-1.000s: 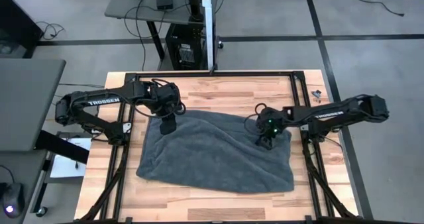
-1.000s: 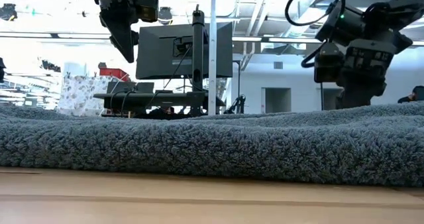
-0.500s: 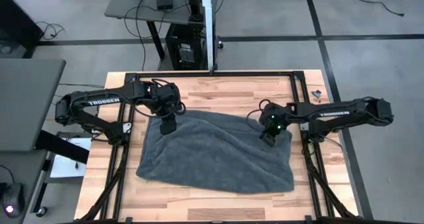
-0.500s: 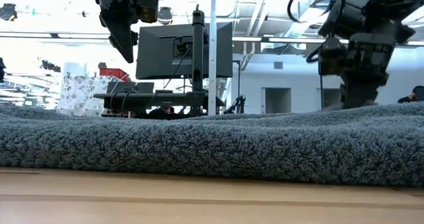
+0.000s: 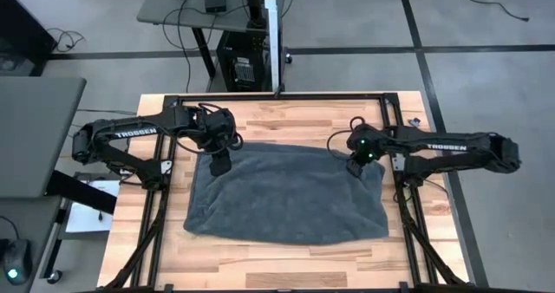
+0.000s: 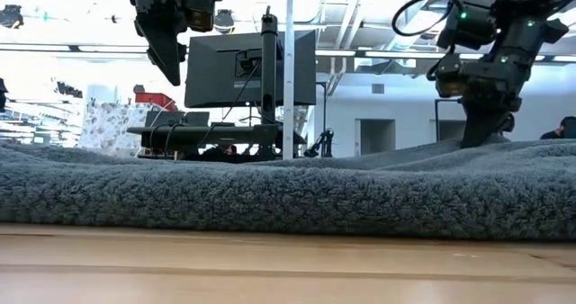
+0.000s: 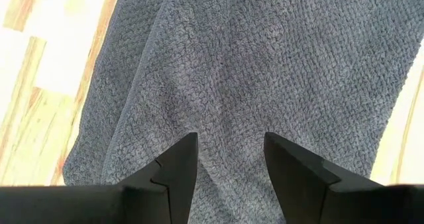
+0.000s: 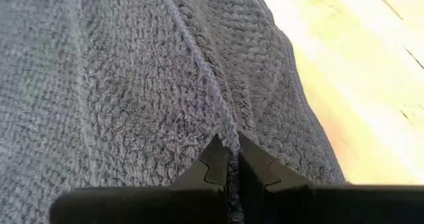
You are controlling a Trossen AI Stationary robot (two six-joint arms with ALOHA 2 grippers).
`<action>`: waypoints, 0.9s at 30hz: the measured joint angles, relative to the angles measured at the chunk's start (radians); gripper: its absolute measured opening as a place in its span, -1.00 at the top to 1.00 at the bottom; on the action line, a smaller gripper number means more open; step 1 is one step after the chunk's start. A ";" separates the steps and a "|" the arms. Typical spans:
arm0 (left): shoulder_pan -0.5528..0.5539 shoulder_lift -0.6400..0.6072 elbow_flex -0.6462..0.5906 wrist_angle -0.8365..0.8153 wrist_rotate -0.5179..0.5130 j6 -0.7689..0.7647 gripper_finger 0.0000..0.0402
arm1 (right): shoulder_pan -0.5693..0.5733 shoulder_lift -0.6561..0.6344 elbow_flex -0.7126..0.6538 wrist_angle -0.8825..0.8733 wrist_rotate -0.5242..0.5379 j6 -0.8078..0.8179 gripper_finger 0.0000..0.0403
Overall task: Roll towel
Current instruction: Fold the black towel
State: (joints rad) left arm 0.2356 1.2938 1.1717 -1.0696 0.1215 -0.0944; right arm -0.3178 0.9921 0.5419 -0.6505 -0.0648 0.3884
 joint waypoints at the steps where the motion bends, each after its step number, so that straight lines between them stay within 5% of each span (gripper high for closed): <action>1: 0.000 0.000 0.000 0.000 0.000 0.000 0.22 | 0.000 0.011 0.000 0.001 0.000 0.003 0.98; 8: 0.000 0.000 0.000 0.022 -0.003 0.011 0.22 | -0.039 0.058 0.015 -0.046 0.000 -0.026 0.65; 13: 0.000 0.000 0.000 0.016 -0.011 -0.007 0.22 | -0.118 0.039 0.200 -0.216 -0.041 -0.084 0.25; 17: -0.020 0.000 0.000 -0.103 0.001 -0.141 0.22 | -0.098 0.022 0.291 -0.214 -0.117 0.092 0.00; 22: -0.182 -0.034 -0.076 -0.172 0.004 -0.404 0.22 | 0.077 0.022 0.250 -0.049 -0.022 0.201 -0.13; 27: -0.395 -0.051 -0.204 -0.080 -0.008 -0.718 0.22 | 0.186 0.132 0.193 0.295 0.064 0.132 -0.11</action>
State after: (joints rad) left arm -0.1591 1.2423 0.9674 -1.1495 0.1131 -0.8126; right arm -0.1317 1.1241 0.7351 -0.3559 -0.0009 0.5201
